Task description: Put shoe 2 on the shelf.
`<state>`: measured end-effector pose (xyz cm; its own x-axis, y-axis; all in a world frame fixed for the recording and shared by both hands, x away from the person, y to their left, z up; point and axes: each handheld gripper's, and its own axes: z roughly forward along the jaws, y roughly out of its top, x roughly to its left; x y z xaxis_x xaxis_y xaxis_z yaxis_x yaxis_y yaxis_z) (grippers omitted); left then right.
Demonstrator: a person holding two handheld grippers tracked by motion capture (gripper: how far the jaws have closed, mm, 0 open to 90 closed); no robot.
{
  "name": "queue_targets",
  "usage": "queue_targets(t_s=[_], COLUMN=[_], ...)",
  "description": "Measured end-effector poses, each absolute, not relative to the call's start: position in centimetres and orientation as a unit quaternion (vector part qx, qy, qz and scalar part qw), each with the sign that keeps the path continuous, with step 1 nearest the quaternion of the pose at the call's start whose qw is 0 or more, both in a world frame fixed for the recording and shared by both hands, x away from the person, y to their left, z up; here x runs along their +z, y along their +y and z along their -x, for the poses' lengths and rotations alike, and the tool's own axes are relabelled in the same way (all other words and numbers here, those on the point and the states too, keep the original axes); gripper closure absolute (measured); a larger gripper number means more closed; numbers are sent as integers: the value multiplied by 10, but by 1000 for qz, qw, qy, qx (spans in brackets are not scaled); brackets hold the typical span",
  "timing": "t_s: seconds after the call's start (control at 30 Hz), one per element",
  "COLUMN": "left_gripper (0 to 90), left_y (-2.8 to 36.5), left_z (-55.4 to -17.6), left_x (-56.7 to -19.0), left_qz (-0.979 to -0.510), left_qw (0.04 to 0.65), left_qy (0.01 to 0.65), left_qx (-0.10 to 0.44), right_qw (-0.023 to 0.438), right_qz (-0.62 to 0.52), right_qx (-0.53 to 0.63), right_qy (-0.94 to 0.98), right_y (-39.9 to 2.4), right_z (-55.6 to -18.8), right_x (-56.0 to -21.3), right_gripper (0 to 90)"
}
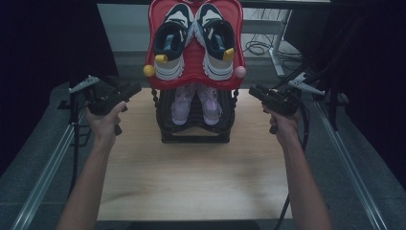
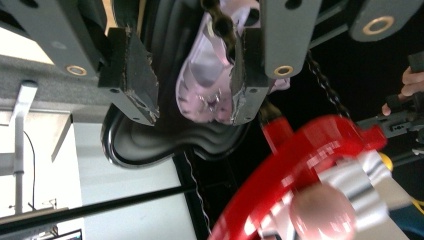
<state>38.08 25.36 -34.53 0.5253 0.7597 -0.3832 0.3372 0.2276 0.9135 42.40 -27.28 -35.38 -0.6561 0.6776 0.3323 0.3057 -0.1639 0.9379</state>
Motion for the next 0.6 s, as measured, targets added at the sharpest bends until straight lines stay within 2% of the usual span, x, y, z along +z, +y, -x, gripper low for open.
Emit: queue_targets(t_s=[0.2, 0.6], left_gripper=[434, 434], left_y=[255, 255], left_z=[-381, -382], left_x=[-357, -362], left_qz=[-603, -604], left_qw=[628, 627], left_qy=[465, 466], left_qx=[163, 160], right_qw=[136, 137], right_qz=[-397, -396], right_qx=[645, 637], right_qy=[639, 647], right_y=[-272, -267], right_z=[-425, -428], right_x=[-365, -367], right_gripper=[538, 517])
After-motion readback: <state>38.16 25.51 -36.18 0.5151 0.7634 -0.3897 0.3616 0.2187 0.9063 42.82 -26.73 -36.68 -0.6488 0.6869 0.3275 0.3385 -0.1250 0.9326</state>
